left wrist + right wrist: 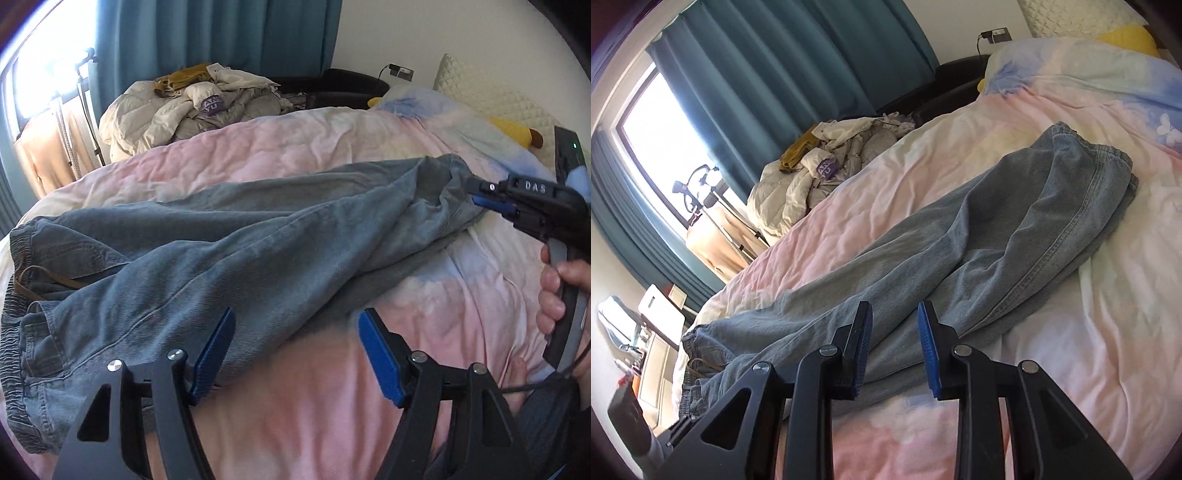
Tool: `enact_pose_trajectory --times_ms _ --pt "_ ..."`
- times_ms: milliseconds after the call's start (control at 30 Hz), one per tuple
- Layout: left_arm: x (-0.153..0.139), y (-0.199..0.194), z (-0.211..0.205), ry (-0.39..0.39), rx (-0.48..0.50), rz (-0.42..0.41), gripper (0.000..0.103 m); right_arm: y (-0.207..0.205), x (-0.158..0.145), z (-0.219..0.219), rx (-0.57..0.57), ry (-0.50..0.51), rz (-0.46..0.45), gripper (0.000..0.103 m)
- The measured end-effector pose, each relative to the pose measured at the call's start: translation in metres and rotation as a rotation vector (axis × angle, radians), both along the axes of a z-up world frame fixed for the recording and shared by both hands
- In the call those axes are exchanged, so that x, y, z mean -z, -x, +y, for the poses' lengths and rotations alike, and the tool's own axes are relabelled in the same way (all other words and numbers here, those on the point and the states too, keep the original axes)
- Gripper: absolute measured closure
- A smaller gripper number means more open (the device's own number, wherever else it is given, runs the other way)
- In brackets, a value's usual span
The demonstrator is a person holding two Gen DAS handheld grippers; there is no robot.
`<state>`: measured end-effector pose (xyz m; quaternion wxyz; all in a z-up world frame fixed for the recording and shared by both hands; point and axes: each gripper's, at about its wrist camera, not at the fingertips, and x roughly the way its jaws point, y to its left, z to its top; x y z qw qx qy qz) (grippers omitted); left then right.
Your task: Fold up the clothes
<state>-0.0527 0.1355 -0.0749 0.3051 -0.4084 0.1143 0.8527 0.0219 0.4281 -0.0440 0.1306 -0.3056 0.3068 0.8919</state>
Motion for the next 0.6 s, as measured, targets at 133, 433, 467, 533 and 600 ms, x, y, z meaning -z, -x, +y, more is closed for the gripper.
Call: enact_pose_trajectory --times_ms 133,433,467,533,600 --pt "0.014 0.001 0.005 0.036 0.003 0.026 0.031 0.021 0.003 0.016 0.035 -0.028 -0.017 0.076" --pt "0.035 0.015 0.005 0.067 -0.04 0.068 0.031 0.092 0.03 0.061 0.121 -0.057 -0.049 0.07" --pt "0.037 0.016 0.006 0.081 -0.04 0.069 0.034 0.1 0.034 0.066 0.128 -0.062 -0.055 0.068" --pt "0.042 0.019 0.006 0.083 -0.04 0.053 0.038 0.115 0.044 0.075 0.136 -0.075 -0.08 0.063" --pt "0.047 0.022 0.007 0.098 -0.044 0.04 0.041 0.129 0.054 0.084 0.148 -0.083 -0.105 0.063"
